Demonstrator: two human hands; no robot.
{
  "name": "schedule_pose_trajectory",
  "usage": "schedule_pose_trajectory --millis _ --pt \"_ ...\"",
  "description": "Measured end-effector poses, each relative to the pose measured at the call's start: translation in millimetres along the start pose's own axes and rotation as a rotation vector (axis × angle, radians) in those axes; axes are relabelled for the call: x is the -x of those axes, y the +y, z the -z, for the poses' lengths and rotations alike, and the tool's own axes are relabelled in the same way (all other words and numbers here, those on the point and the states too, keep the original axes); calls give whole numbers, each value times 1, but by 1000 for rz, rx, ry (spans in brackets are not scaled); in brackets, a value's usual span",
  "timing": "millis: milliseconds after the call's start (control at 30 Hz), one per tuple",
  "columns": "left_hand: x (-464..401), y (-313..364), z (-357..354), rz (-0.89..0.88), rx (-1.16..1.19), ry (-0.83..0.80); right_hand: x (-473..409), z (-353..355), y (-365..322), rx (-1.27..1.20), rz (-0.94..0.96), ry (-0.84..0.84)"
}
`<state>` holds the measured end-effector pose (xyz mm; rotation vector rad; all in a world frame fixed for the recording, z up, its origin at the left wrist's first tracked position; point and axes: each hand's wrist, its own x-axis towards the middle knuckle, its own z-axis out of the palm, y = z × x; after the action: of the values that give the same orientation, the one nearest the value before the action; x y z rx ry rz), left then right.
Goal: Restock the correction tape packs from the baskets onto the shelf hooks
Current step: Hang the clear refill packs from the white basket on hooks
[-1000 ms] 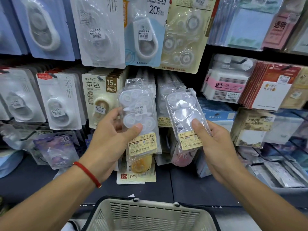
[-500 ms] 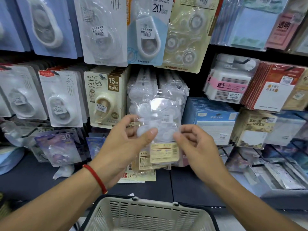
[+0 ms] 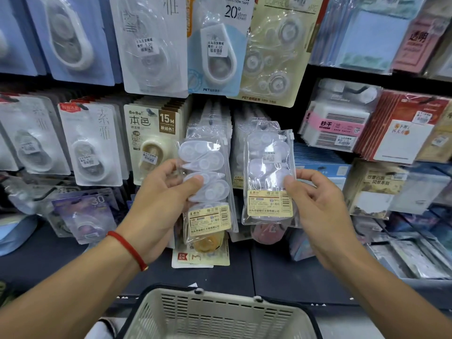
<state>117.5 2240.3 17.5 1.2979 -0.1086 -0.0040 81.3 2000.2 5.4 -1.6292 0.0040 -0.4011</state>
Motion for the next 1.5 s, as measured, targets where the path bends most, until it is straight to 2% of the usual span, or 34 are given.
schedule_pose_trajectory --millis 367,400,500,533,667,733,867,1000,1500 --pt "-8 11 11 -87 50 71 0 2 -6 -57 41 25" --pt "-8 10 11 -94 53 63 -1 2 -5 39 49 58" --pt "-7 7 8 -129 -6 40 -2 6 -2 592 175 149" --pt "-6 5 6 -144 -46 11 -2 5 -2 630 217 135" --pt "4 -7 -5 -128 -119 -178 6 -10 5 396 124 -151" --pt "7 -13 -15 -141 -169 -229 8 -17 10 301 88 -229" --pt "5 -22 -27 -218 -380 -177 5 -18 12 132 54 -111" --pt "5 -28 -34 -172 -382 -181 2 -14 9 100 36 -9" --pt "-7 -25 -39 -240 -336 -123 -12 -15 -4 -12 8 86"
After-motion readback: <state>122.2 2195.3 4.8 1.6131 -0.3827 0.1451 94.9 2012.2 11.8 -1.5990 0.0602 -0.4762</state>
